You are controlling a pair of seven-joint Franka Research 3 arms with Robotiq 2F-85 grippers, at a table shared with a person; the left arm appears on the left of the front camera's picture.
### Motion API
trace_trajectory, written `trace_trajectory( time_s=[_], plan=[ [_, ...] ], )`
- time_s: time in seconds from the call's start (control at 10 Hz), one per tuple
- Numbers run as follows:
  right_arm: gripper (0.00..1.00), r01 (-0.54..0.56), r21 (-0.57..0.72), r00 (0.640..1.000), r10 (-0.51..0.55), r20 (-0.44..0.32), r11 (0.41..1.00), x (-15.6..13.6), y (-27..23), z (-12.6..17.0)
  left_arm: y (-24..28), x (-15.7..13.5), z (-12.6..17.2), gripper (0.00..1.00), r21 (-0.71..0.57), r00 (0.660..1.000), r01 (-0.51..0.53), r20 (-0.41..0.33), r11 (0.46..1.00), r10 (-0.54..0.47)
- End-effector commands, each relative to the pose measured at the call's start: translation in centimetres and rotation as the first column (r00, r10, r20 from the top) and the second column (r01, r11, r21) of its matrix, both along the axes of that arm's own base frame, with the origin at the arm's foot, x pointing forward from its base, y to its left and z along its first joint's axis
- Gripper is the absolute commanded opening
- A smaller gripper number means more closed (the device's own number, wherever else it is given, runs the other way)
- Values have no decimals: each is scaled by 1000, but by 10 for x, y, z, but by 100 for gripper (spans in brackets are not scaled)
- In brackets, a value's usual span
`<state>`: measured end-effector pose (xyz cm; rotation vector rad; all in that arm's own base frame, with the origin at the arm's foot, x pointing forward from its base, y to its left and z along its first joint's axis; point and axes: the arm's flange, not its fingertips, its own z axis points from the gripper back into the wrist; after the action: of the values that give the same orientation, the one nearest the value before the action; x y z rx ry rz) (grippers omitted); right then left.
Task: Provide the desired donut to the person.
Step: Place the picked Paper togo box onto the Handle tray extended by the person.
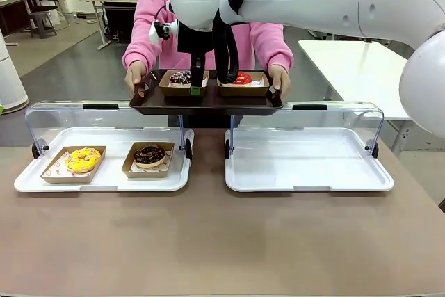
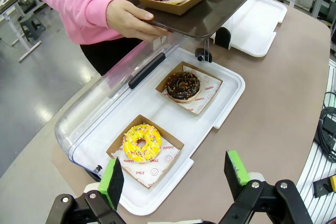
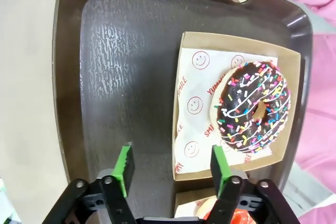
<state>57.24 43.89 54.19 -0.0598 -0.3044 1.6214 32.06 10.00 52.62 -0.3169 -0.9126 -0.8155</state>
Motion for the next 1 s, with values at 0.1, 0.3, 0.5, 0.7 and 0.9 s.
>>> trace_trajectory(
  time_s=[0.1,0.3,0.5,0.7,0.9],
  plan=[
    [100,-25,8,999,25,-40,1000,2,1,8,1,1,0,100,-15,1000,2,1,1000,-2],
    [100,-25,9,998,26,-56,1000,1,0,11,1,1,0,100,-15,1000,2,1,1000,-2],
    [100,14,1,999,-14,-35,1000,0,-1,14,1,1,0,100,-15,1000,2,1,1000,-2],
    [100,-1,-3,1000,1,-19,1000,-2,-1,3,1,1,0,100,-15,1000,2,1,1000,-2],
    [100,-1,-3,1000,1,-19,1000,-2,-1,3,1,1,0,100,-15,1000,2,1,1000,-2]
  ],
)
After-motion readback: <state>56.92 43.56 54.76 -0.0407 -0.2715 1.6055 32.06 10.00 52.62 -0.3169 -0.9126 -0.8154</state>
